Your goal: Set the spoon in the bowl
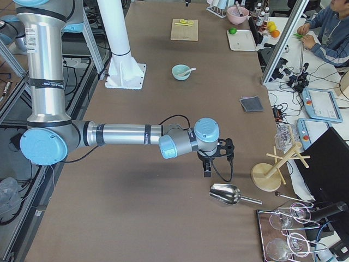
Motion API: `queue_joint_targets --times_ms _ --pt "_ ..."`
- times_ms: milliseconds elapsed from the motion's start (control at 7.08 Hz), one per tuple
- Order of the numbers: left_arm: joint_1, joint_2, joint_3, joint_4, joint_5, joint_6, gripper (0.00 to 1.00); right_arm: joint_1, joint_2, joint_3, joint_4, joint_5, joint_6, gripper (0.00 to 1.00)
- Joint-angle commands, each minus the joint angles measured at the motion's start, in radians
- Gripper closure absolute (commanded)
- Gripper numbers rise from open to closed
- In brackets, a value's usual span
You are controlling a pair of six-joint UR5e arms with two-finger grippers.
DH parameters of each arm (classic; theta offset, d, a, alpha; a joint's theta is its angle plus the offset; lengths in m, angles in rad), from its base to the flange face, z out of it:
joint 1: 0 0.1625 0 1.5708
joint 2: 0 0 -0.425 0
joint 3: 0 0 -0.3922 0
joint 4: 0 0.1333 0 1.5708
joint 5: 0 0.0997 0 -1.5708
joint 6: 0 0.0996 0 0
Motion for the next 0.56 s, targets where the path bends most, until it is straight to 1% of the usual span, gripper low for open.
queue_joint_targets --times_ms 0,141,424 --pt "-0.042 0.006 -0.003 -0.002 0.002 0.004 0.01 0.002 -0.004 0.007 -0.001 0.000 0.000 0.00" --pt "-0.045 0.005 -0.009 -0.002 0.002 0.005 0.01 0.002 -0.007 0.007 -0.001 -0.001 0.002 0.00" --pt "-0.052 0.009 -0.055 0.000 0.004 0.005 0.01 0.002 -0.009 0.007 -0.001 -0.001 0.002 0.00"
